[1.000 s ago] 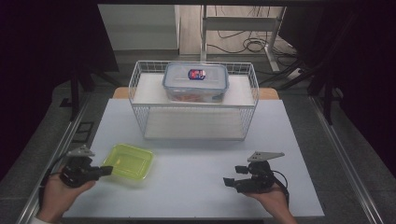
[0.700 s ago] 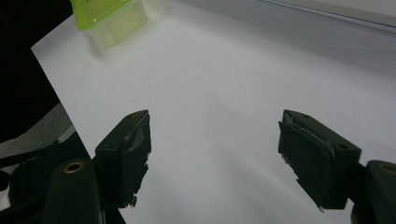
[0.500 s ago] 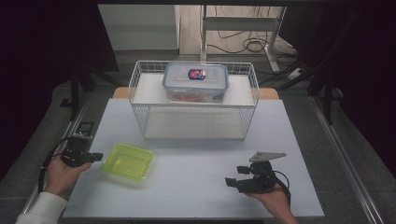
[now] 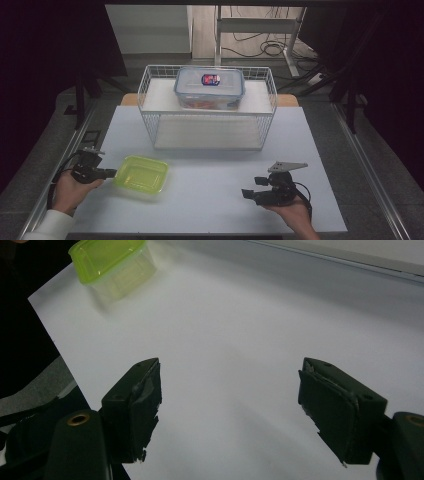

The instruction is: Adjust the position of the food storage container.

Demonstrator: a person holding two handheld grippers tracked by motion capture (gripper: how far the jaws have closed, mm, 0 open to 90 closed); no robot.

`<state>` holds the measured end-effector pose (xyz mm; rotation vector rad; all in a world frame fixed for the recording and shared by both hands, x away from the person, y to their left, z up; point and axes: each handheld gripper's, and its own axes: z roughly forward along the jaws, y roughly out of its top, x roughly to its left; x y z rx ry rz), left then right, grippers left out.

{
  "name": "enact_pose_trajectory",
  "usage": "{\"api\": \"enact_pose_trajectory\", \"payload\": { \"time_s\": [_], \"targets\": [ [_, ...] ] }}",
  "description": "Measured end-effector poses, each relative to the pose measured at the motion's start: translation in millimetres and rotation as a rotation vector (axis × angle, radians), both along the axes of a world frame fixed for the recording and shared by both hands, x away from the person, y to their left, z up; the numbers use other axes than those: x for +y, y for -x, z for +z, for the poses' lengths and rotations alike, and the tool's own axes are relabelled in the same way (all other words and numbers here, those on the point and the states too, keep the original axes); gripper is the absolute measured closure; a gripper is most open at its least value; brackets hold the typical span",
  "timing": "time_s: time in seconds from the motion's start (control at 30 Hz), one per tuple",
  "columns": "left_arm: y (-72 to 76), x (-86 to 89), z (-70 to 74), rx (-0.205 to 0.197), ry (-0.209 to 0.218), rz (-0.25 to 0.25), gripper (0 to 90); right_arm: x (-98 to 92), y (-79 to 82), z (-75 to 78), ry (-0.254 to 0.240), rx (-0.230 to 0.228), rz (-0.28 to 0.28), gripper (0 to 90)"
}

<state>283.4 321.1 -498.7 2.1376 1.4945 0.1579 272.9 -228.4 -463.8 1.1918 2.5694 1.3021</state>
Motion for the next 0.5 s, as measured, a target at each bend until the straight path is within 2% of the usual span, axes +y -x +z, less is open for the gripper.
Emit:
{"api": "enact_pose_trajectory", "payload": {
  "time_s": [0.17,0.27,0.3,0.43,0.5],
  "targets": [
    [5.7,-15.2,3.0,-0.011,0.023,-0.029,90.0,-1.6,0.3,2.0,-0.004,-0.003,-0.004,25.1],
    [8.5,-20.6,2.9,-0.011,0.048,-0.036,90.0,-3.2,0.2,2.4,-0.008,-0.004,-0.009,25.1],
    [10.2,-26.6,1.7,-0.007,0.069,-0.048,90.0,-4.3,0.3,2.8,-0.011,-0.003,-0.017,25.1],
    [11.8,-38.1,1.0,-0.011,0.078,-0.062,90.0,-4.7,0.8,4.6,-0.014,-0.01,-0.02,25.1],
    [12.8,-50.7,0.9,-0.02,0.076,-0.096,90.0,-3.9,1.1,5.4,-0.015,-0.012,-0.018,25.1]
  ]
}}
